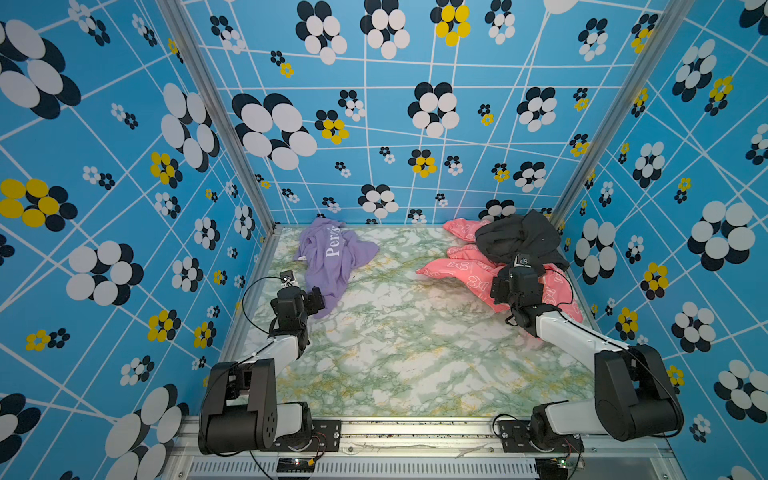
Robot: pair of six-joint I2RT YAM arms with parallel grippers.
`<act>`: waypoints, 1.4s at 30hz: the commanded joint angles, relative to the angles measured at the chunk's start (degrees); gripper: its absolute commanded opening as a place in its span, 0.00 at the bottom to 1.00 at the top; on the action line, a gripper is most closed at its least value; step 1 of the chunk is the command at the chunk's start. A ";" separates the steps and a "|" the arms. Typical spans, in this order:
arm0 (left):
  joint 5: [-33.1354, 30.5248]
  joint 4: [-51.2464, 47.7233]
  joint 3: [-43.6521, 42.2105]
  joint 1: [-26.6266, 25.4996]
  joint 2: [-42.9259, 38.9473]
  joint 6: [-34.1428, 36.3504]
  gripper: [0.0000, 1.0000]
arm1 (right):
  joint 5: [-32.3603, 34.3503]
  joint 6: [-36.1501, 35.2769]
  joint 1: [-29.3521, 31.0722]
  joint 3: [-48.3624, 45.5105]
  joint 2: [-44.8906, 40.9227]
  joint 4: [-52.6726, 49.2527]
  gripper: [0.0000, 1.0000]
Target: Pick out a specific cloth from the pile
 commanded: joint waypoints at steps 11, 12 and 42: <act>6.56 14.62 -3.04 0.25 3.90 0.23 0.99 | 0.62 -2.87 -2.79 -2.32 6.39 10.14 0.99; 6.69 14.72 -3.04 0.20 3.89 0.30 0.99 | 0.21 -3.73 -2.79 -2.56 6.22 10.61 0.99; 10.63 25.03 -4.99 -2.54 10.85 5.24 0.99 | -5.49 -7.12 -5.37 -7.56 6.54 22.30 0.99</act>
